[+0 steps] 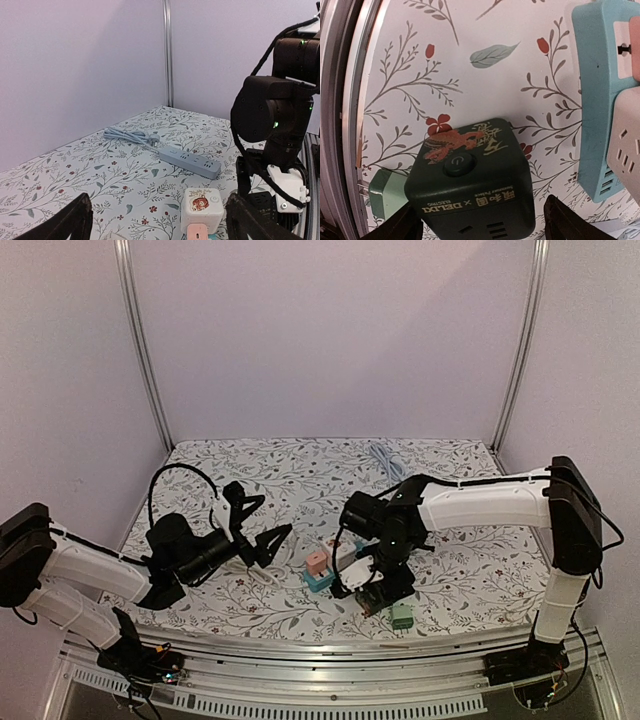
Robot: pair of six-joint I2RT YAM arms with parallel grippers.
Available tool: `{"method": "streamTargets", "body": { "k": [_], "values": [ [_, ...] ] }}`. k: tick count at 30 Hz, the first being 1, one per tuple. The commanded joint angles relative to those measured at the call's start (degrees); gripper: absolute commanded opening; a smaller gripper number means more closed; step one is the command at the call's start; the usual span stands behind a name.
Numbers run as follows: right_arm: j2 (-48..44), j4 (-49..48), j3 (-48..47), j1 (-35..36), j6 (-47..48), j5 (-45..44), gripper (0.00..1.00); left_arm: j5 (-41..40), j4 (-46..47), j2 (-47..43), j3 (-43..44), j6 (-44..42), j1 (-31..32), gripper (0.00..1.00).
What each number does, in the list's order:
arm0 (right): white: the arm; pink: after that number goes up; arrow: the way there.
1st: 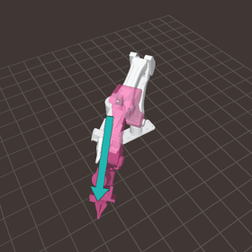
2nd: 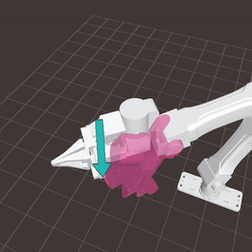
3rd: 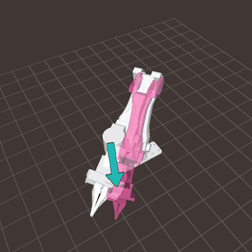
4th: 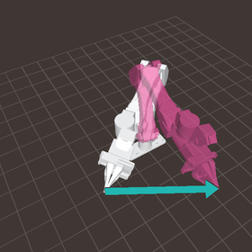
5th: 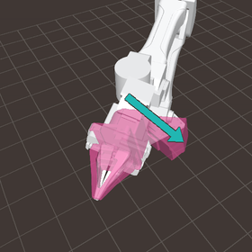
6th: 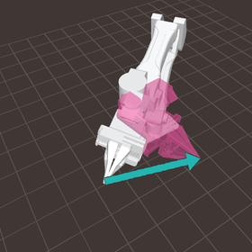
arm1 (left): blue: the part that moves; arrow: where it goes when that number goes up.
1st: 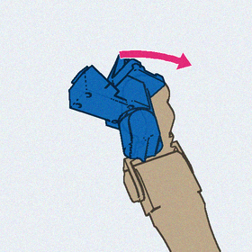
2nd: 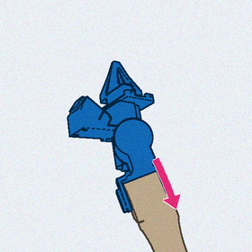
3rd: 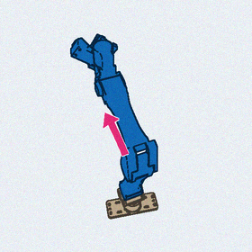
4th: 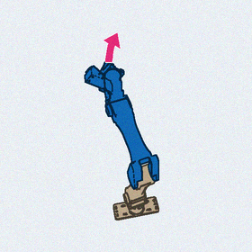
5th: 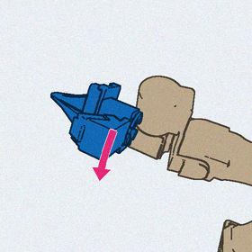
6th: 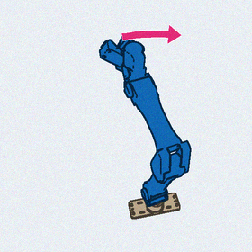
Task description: Insert the plug
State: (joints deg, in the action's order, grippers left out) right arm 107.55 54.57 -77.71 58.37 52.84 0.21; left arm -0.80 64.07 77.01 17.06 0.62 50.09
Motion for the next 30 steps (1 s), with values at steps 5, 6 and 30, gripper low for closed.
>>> {"method": "streamTargets", "body": {
  "k": [5, 6, 30],
  "values": [
    [-0.4, -2.6, 2.6, -0.2, -0.4, 3.2, 0.81, 0.4, 0.7, 0.4, 0.1, -1.1, 0.5, 0.91],
    [-0.4, -3.0, 2.8, -0.2, -0.7, 3.3, 0.8, 0.4, 0.8, 0.5, 0.1, -1.7, 0.5, 0.92],
    [-5.6, -7.1, 2.3, -0.3, -3.9, 5.4, 0.0, 0.4, 1.5, 0.8, -0.2, -2.0, 0.5, 0.91]
  ]
}}
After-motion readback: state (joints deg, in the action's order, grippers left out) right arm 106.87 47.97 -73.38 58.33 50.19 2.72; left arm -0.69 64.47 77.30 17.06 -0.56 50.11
